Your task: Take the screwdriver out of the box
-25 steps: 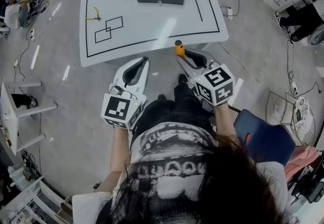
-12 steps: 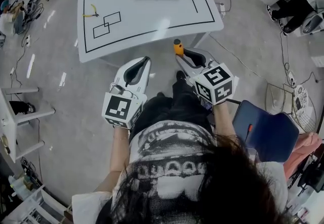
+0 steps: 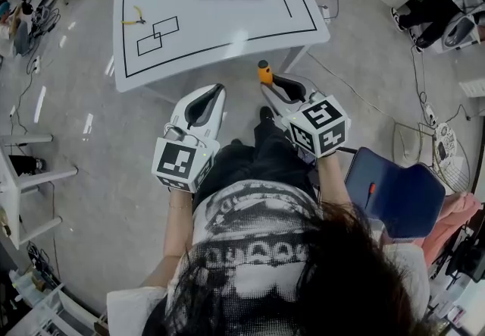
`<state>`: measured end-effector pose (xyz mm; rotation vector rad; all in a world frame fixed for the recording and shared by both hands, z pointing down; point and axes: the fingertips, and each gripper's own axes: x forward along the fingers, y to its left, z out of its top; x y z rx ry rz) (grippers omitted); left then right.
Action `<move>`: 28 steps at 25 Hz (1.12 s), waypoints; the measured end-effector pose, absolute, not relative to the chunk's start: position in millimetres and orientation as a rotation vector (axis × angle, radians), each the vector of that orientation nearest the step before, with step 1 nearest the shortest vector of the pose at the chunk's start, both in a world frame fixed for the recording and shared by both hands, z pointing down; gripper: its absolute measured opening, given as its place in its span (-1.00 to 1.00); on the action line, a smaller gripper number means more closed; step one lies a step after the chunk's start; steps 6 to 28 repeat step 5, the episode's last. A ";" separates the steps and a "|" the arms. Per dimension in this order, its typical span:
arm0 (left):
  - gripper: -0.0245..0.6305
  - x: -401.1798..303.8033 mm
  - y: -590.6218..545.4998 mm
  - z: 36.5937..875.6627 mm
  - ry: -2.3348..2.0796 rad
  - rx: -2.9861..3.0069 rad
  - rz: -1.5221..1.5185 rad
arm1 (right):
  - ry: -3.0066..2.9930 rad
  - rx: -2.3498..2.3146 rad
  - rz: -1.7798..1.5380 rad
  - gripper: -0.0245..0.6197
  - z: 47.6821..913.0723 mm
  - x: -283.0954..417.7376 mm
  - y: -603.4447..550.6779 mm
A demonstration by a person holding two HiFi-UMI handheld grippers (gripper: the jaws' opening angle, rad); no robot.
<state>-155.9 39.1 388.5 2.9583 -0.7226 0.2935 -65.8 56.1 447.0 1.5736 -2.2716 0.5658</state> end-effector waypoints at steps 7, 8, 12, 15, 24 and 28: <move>-0.93 -167.3 44.1 389.4 -0.720 2.954 0.289 | -2.265 1.572 0.560 -0.60 446.1 -76.8 61.5; -0.93 -167.3 44.1 389.4 -0.720 2.954 0.289 | -2.265 1.572 0.560 -0.60 446.1 -76.8 61.5; -0.93 -167.3 44.1 389.4 -0.720 2.954 0.289 | -2.265 1.572 0.560 -0.60 446.1 -76.8 61.5; -0.93 -167.3 44.1 389.4 -0.720 2.954 0.289 | -2.265 1.572 0.560 -0.60 446.1 -76.8 61.5; -0.93 -167.3 44.1 389.4 -0.720 2.954 0.289 | -2.265 1.572 0.560 -0.60 446.1 -76.8 61.5; -0.93 -167.3 44.1 389.4 -0.720 2.954 0.289 | -2.265 1.572 0.560 -0.60 446.1 -76.8 61.5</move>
